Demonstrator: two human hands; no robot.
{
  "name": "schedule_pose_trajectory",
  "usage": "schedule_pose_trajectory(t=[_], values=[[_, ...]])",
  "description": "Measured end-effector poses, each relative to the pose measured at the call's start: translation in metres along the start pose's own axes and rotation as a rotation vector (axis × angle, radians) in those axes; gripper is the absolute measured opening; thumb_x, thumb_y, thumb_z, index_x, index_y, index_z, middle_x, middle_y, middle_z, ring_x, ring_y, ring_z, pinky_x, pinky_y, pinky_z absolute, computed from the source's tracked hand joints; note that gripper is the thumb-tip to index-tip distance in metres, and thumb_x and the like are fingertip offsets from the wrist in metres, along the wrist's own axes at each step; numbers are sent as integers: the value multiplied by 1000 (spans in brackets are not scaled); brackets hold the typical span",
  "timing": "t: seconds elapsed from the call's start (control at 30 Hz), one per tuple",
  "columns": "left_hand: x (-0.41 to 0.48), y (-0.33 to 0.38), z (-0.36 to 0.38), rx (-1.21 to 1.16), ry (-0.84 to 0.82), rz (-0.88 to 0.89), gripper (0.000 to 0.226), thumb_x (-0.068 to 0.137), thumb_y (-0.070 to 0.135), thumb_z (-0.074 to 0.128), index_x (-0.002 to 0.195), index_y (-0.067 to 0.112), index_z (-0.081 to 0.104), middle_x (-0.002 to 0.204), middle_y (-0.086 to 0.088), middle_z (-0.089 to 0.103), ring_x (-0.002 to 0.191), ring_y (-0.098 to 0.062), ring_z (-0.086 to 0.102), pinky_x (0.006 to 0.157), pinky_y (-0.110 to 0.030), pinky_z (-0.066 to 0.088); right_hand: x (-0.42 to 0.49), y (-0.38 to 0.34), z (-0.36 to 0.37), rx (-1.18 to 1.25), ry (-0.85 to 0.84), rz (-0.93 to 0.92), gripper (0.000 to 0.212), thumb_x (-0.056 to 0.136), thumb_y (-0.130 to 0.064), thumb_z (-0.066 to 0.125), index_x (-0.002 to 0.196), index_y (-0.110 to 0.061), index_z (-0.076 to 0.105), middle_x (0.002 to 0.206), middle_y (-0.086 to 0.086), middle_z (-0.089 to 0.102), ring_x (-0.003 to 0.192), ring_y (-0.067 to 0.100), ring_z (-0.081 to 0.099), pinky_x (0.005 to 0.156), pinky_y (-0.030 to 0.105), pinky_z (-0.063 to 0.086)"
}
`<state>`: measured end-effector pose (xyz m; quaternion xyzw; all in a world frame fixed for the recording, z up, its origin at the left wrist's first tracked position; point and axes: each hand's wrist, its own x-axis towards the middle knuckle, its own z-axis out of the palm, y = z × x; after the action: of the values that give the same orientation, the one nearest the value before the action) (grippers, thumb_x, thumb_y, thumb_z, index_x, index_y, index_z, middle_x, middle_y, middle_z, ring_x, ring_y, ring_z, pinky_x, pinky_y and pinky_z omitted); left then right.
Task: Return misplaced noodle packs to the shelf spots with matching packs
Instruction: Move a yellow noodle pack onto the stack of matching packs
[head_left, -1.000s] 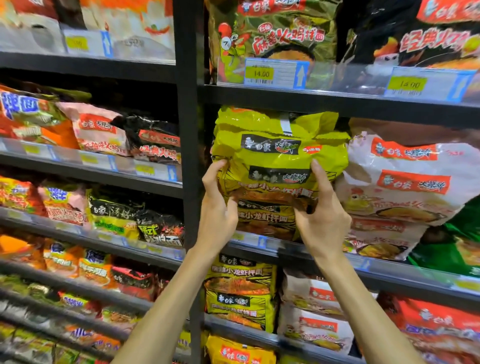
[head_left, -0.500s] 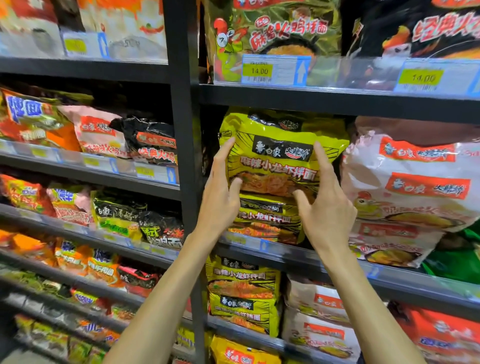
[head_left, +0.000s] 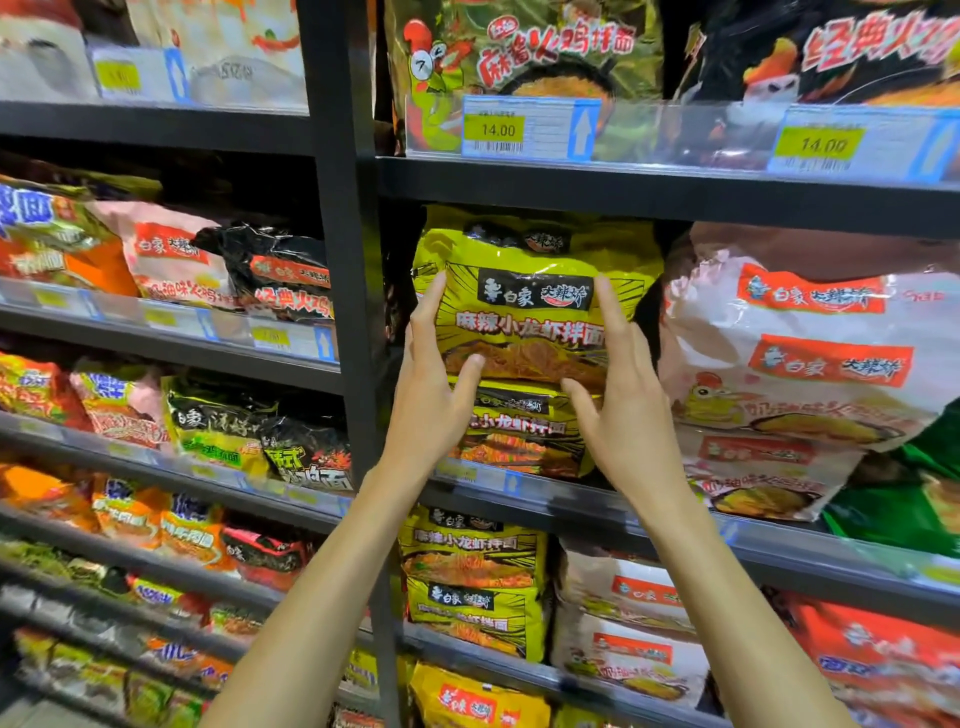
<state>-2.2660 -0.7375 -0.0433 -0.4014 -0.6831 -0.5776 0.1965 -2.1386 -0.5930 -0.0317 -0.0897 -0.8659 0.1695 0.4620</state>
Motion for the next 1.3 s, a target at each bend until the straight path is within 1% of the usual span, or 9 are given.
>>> schedule_pose_trajectory(t=[0.13,0.23,0.27,0.53,0.7,0.87,1.03,1.17,1.3], values=[[4,3,2,10,4,-5,79,100,11,59,160,30,12,167,11,18,157,-16,14,126,-47,20,-5,2,-7,30,-70,26,98,94,-16,66,156,-46,-3,157,5,31,141,21,38,102,43,45],[0,4,3,21,22,-19,79,100,10,58,161,30,11,167,8,18,156,-11,12,120,-14,13,-11,-4,-10,35,-96,39,95,95,-21,63,154,-51,-5,163,4,22,152,19,16,111,45,35],[0,3,2,29,24,-19,79,100,9,57,162,29,11,168,7,18,156,-10,13,117,-9,12,-12,-6,-11,21,-97,39,93,96,-23,62,153,-52,-5,164,2,22,152,18,14,112,45,34],[-6,7,0,59,20,-68,85,100,17,61,162,37,6,168,-1,18,156,-18,15,122,-38,22,-15,-13,-19,-19,-152,31,94,96,-24,61,151,-57,-7,164,1,22,152,19,15,111,46,36],[-15,12,-2,89,10,-66,88,99,17,63,162,35,5,168,1,19,156,-16,17,116,-29,22,-15,-11,-24,-7,-189,53,97,95,-27,62,149,-58,-12,165,2,19,152,20,18,112,48,39],[-19,15,-2,105,-19,-94,91,98,14,63,162,36,1,170,5,11,158,-18,7,117,-32,17,-16,-12,-31,52,-199,53,93,95,-30,63,151,-57,-6,163,-1,25,151,17,21,111,51,40],[-27,23,-10,137,-57,-128,94,98,14,63,162,36,-2,170,0,11,157,-17,9,114,-29,20,-21,-11,-45,32,-270,20,94,94,-28,63,151,-56,-6,162,-2,25,148,17,27,107,52,44],[-39,39,-19,283,-143,-181,93,100,21,60,162,33,-8,170,-1,4,156,-16,14,113,-29,23,-24,-15,-57,-135,-323,-31,95,94,-36,62,153,-49,-11,161,1,27,144,23,35,97,49,52],[-54,51,-36,510,-250,-174,86,101,33,56,162,34,-5,170,-1,7,155,-24,19,117,-45,33,-27,-21,-73,-393,-399,-92,86,97,-46,52,157,-38,-9,160,8,27,137,29,41,87,43,53]])
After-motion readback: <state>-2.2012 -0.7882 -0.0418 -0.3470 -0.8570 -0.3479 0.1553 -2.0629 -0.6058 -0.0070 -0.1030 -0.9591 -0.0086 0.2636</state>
